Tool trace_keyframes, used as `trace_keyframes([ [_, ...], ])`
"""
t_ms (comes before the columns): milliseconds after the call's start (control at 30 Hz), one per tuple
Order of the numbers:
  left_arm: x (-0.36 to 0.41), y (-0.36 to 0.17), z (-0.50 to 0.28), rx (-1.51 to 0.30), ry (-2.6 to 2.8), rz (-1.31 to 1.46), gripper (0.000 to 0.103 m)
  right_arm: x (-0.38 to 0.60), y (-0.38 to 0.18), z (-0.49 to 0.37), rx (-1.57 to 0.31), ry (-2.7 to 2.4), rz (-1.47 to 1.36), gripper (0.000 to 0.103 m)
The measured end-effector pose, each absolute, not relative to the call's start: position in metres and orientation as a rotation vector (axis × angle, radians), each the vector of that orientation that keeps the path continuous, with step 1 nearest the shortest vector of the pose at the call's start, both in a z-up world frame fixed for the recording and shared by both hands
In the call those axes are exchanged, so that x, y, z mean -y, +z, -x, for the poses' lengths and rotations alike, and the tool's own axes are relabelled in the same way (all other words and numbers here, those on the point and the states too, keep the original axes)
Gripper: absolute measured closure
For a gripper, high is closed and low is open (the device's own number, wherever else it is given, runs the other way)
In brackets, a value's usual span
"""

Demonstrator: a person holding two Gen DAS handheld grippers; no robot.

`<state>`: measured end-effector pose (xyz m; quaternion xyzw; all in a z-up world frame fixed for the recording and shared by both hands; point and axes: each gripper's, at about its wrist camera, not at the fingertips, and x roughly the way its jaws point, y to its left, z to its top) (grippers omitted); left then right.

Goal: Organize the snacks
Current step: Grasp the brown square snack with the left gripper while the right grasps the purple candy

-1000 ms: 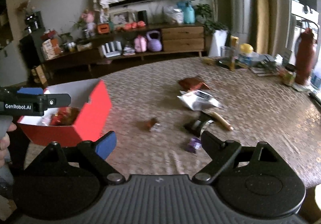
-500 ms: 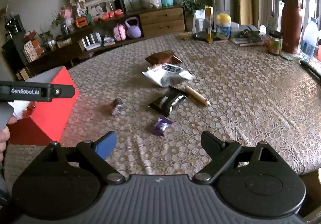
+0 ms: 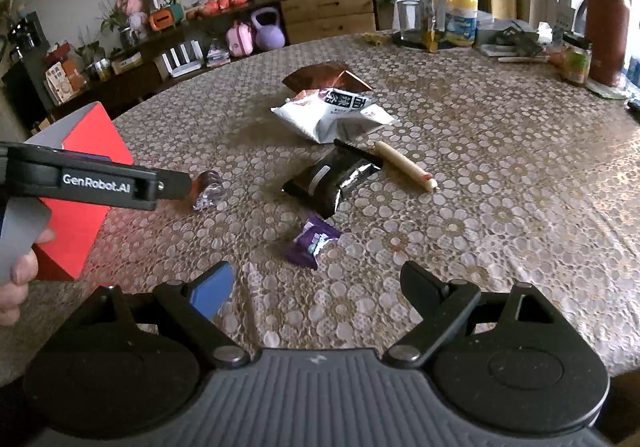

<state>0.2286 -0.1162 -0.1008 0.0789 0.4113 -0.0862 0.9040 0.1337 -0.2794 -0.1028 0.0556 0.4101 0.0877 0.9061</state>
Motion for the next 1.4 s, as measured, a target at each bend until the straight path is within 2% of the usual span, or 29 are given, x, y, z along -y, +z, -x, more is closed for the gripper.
trace_keyframes([
  [100,0.118,-0.108,-0.235,-0.863,-0.179,-0.167,0.0,0.275,-0.109,-0.142,-0.851,0.18,-0.116,0.012],
  [333,0.123,-0.126,-0.25,-0.894,-0.168,-0.168,0.004,0.264,-0.124,-0.161,-0.871,0.16,-0.111,0.022],
  [633,0.12,-0.144,-0.262,-0.943,-0.179,-0.129,0.028,0.256,-0.132,-0.173,-0.876,0.142,-0.108,0.051],
  [767,0.119,-0.148,-0.265,-0.952,-0.195,-0.105,0.043,0.254,-0.133,-0.175,-0.871,0.127,-0.11,0.057],
  [833,0.118,-0.149,-0.265,-0.953,-0.198,-0.096,0.045,0.253,-0.133,-0.175,-0.872,0.111,-0.106,0.068],
  [1000,0.118,-0.148,-0.266,-0.95,-0.218,-0.088,0.067,0.25,-0.134,-0.173,-0.868,0.091,-0.086,0.073],
  [1100,0.118,-0.147,-0.264,-0.943,-0.222,-0.082,0.07,0.25,-0.133,-0.172,-0.869,0.089,-0.091,0.081],
  [1400,0.112,-0.14,-0.257,-0.942,-0.226,-0.061,0.072,0.254,-0.126,-0.164,-0.863,0.086,-0.097,0.083],
])
